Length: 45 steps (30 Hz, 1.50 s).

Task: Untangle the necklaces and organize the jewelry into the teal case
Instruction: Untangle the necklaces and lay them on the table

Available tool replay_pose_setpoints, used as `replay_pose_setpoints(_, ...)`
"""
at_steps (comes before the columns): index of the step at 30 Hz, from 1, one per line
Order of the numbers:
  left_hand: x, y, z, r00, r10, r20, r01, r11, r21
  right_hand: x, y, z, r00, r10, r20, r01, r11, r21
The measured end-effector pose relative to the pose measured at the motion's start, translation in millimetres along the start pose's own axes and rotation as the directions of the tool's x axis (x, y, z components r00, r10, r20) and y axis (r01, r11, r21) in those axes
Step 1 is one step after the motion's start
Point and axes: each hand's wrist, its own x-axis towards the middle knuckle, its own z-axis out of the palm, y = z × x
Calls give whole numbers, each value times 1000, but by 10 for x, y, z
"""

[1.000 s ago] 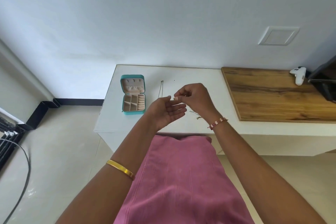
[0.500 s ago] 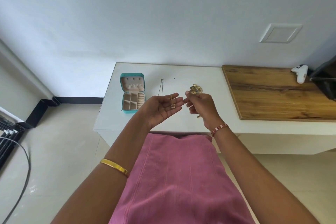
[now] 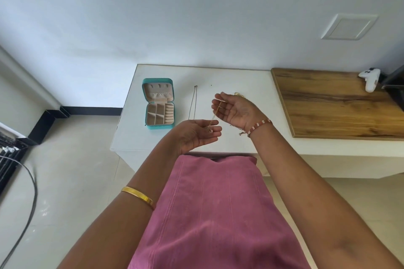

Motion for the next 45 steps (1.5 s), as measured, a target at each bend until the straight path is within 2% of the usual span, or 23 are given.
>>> replay_pose_setpoints(9,350,-135,-165,988,-15,-155,32,994,104,412,-281,-105,995,3,-99,-22,983,-183)
replay_pose_setpoints(15,640,-232,-307,968,-33,-249,57,994,90,803,-321,-172,987,-19,-161,-20,971,-240)
replay_pose_setpoints(19,861,-269,-417,928,-8,-374,27,999,47,1120,-291,-201,980,-38,-196,-25,952,-306)
replay_pose_setpoints(24,1129,-312,-511,868,18,-495,27,996,83,1545,-252,-195,974,-58,-218,-37,914,-405)
replay_pose_setpoints(34,1400,-430,-497,838,170,-519,-1,951,310,2114,-205,-332,963,-169,-210,33,847,-531)
replay_pose_setpoints(41,1446,-465,-444,815,265,-516,-17,900,436,2340,-170,-385,957,-245,-155,87,754,-651)
replay_pose_setpoints(45,1454,-464,-429,809,271,-521,0,887,462,2420,-172,-379,944,-314,-101,134,645,-752)
